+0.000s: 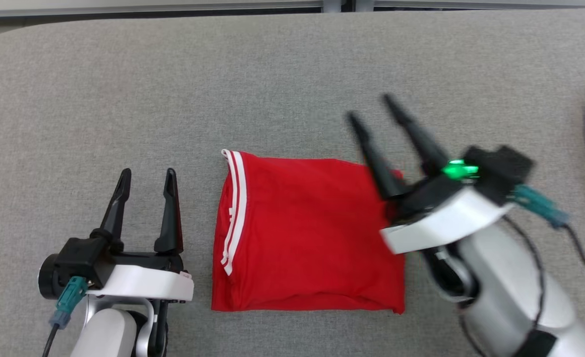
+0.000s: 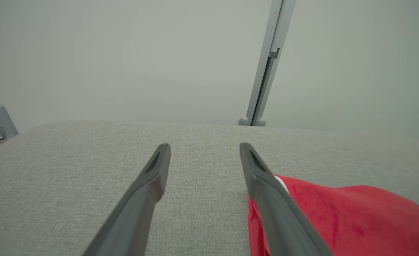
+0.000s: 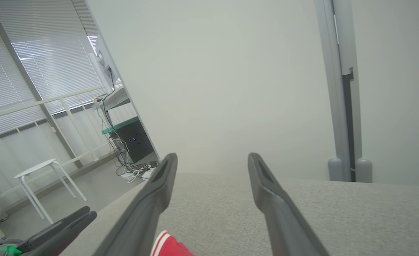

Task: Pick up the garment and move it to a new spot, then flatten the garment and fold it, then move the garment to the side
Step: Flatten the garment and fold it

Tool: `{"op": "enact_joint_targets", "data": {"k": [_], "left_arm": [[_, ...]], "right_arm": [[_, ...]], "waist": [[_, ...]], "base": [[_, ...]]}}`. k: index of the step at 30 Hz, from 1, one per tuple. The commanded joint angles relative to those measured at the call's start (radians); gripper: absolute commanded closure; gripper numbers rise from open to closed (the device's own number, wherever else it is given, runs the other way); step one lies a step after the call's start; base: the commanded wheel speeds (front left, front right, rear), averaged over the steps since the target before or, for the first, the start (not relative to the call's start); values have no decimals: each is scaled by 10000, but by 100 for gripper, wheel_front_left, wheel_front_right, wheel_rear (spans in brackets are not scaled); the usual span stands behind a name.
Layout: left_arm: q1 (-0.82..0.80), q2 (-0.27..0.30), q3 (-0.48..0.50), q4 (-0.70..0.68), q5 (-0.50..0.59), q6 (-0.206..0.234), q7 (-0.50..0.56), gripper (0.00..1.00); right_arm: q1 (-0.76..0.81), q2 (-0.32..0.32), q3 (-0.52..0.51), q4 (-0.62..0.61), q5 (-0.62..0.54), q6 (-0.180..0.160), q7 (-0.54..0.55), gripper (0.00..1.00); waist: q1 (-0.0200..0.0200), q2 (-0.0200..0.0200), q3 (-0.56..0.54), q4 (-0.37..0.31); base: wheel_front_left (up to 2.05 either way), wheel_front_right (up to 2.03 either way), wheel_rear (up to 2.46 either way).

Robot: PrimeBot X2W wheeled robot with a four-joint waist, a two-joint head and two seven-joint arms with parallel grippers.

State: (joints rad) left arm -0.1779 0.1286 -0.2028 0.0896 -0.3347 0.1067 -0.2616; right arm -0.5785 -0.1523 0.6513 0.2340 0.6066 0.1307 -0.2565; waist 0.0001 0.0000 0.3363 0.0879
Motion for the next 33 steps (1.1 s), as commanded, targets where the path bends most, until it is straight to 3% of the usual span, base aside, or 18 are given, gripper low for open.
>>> {"op": "enact_joint_targets", "data": {"k": [1,5,11,18,33], "left_arm": [[50,115,112,-40,81,24,-41,0],[218,251,251,-71,92,15,-41,0],[503,392,410,-27,-20,-55,-40,0],[930,466,445,85,-118,-103,-42,0],[1929,846,396,499,-217,-73,304,0]], "right_arm": [[501,-396,-860,-267,-410,2,-79,0],[1566,-1133,-2769,-731,-1298,0,-69,0],[3230,-1352,-4656,-1330,-2110,2,458,0],[4545,-1190,-5327,-1909,-2454,0,1018,0],[6539,-871,-5687,-2692,-2778,0,1938,0]], "waist": [[-1,0,-123,-161],[-1,0,-320,-366],[-1,0,-711,-601],[-1,0,-1257,-735],[-1,0,-2879,-763]], "base": [[0,0,0],[0,0,0],[0,0,0],[0,0,0],[0,0,0]]}}
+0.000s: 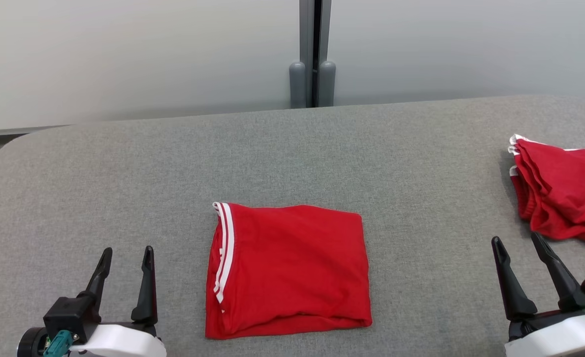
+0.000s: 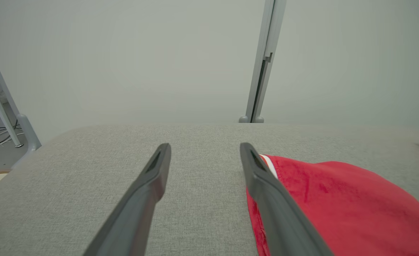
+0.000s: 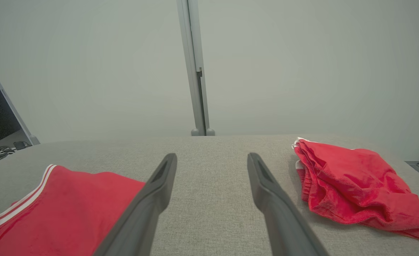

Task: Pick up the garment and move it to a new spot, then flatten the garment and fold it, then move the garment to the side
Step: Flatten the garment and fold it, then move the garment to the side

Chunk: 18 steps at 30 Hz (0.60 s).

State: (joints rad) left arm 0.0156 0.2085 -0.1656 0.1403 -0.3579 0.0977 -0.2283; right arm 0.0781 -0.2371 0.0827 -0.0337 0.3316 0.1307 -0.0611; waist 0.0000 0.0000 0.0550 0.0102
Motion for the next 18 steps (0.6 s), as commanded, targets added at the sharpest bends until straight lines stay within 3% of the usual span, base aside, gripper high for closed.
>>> {"op": "enact_joint_targets", "data": {"k": [1,18], "left_arm": [[129,106,-12,5,54,56,35,0],[387,289,-110,-153,-20,193,243,0]], "right_arm": [[148,-55,-24,-58,-12,0,71,0],[607,44,-255,-495,-254,0,511,0]], "waist": [[0,0,-222,8],[0,0,-405,16]], "base": [[0,0,0],[0,0,0]]}}
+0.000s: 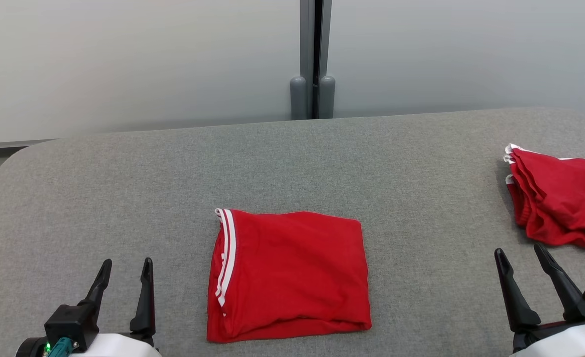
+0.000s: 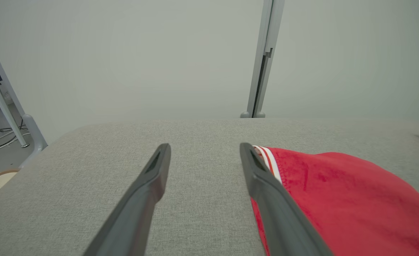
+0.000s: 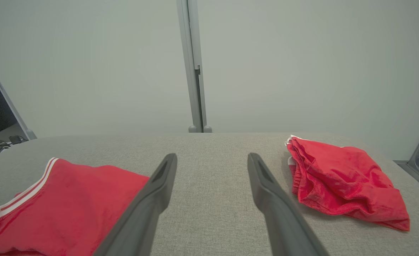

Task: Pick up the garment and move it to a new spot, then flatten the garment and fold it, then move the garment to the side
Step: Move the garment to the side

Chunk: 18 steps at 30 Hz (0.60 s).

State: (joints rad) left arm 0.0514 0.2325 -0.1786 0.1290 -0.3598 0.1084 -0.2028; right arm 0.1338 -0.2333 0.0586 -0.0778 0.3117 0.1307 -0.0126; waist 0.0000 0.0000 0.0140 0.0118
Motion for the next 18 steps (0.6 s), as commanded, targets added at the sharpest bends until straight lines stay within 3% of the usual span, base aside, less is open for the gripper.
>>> {"op": "enact_joint_targets", "data": {"k": [1,18], "left_arm": [[31,45,17,-40,-12,76,-18,0],[-423,5,-86,-103,-101,89,-103,0]], "right_arm": [[42,19,-18,-58,-45,0,34,0],[-66,94,-96,-35,-130,0,311,0]], "waist": [[0,0,2,4],[0,0,213,289]], "base": [[0,0,0],[0,0,0]]}}
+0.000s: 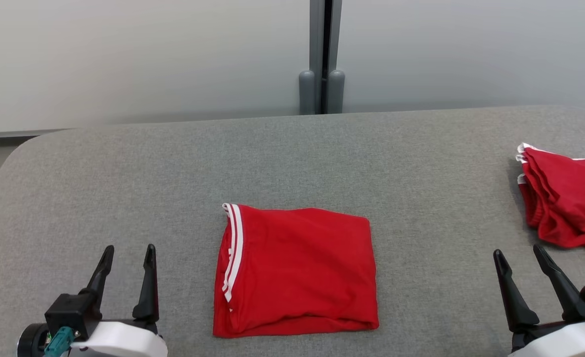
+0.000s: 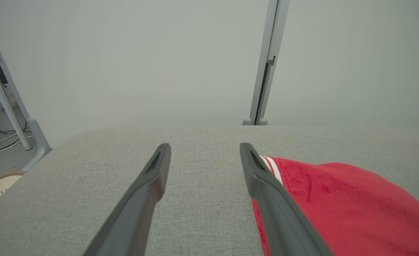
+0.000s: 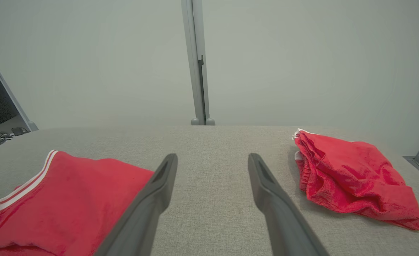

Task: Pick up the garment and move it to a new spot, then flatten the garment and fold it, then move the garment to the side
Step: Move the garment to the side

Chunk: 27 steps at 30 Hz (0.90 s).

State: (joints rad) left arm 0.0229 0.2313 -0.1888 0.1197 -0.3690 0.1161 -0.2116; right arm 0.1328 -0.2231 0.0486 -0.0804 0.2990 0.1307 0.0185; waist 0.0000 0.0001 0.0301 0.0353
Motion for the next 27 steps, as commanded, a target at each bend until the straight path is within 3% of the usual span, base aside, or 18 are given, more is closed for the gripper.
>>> {"op": "enact_joint_targets", "data": {"k": [1,6,12,21,22,23,24,27], "left_arm": [[-236,13,4,-47,-1,-7,-17,0],[-979,-153,-159,-232,84,-105,-142,0],[-2015,-563,-493,-113,230,-296,-350,0],[-2765,-950,-467,102,416,-471,-522,0],[-2790,-946,-426,104,450,-469,-524,0],[-2815,-955,-393,77,474,-474,-532,0],[-2826,-961,-363,51,490,-475,-536,0],[-2850,-965,-260,-94,560,-472,-534,0]], "right_arm": [[-113,-15,30,18,7,0,-1,0],[-620,8,385,387,205,0,-97,0],[-1594,38,1246,1660,636,2,-205,0],[-2456,508,2870,4096,1879,2,555,0],[-2401,626,2979,4312,2056,2,691,37],[-2364,669,3077,4465,2171,2,785,60],[-2358,691,3151,4561,2249,3,782,100],[-2423,647,3280,4617,2297,3,581,100]], "waist": [[0,-1,144,134],[0,-1,952,760],[0,-1,2002,1651],[0,-1,2597,2143],[0,-1,2603,2153],[0,-1,2607,2153],[0,-1,2611,2133],[0,-1,2633,1988]], "base": [[0,0,0],[0,0,0],[0,0,0],[0,0,0],[0,0,0],[0,0,0],[0,0,0],[0,0,0]]}}
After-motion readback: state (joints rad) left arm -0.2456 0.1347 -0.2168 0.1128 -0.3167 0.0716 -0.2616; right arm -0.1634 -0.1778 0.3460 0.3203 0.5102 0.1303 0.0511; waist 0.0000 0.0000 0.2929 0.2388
